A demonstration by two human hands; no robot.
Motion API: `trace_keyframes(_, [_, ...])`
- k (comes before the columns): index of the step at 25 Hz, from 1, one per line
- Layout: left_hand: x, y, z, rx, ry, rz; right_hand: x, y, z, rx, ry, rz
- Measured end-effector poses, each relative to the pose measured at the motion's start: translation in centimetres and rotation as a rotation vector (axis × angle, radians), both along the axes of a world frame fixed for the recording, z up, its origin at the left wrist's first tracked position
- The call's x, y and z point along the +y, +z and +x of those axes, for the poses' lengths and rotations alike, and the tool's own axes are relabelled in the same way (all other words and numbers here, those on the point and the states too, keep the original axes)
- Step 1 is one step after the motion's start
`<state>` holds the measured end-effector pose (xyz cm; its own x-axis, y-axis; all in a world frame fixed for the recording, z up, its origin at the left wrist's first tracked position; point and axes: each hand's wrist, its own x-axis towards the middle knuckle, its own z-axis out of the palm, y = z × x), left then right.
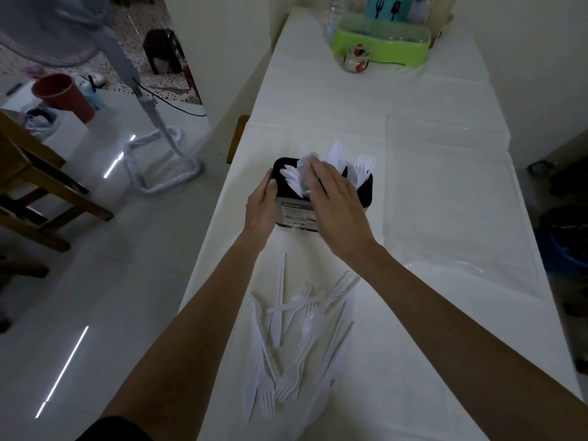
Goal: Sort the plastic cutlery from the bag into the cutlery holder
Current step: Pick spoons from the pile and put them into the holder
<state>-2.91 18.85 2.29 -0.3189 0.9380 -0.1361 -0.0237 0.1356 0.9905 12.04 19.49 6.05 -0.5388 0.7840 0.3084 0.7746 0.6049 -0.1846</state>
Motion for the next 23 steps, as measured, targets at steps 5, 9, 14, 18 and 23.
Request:
trace_keyframes(5, [0.0,-0.4,-0.1,0.004,-0.013,0.007,-0.5,-0.8,0.5,-0.124,0.043,0.013])
trace_keyframes(9, [-0.1,-0.2,-0.3,0.006,-0.012,-0.001,-1.0,0.1,1.2,-0.095,0.103,-0.02])
trace_keyframes(14, [0.0,0.3,-0.2,0.001,0.007,-0.053,-5.8,-2.5,4.3,0.094,0.167,-0.05])
trace_keyframes(18, [-0.1,0.3,-0.1,-0.011,0.018,-0.048,-9.8,-6.8,7.3,-0.07,0.399,-0.163])
trace_keyframes(23, [0.4,-0.3,-0.4,-0.063,0.015,-0.074,-10.5,-9.1,7.6,-0.235,0.425,-0.22])
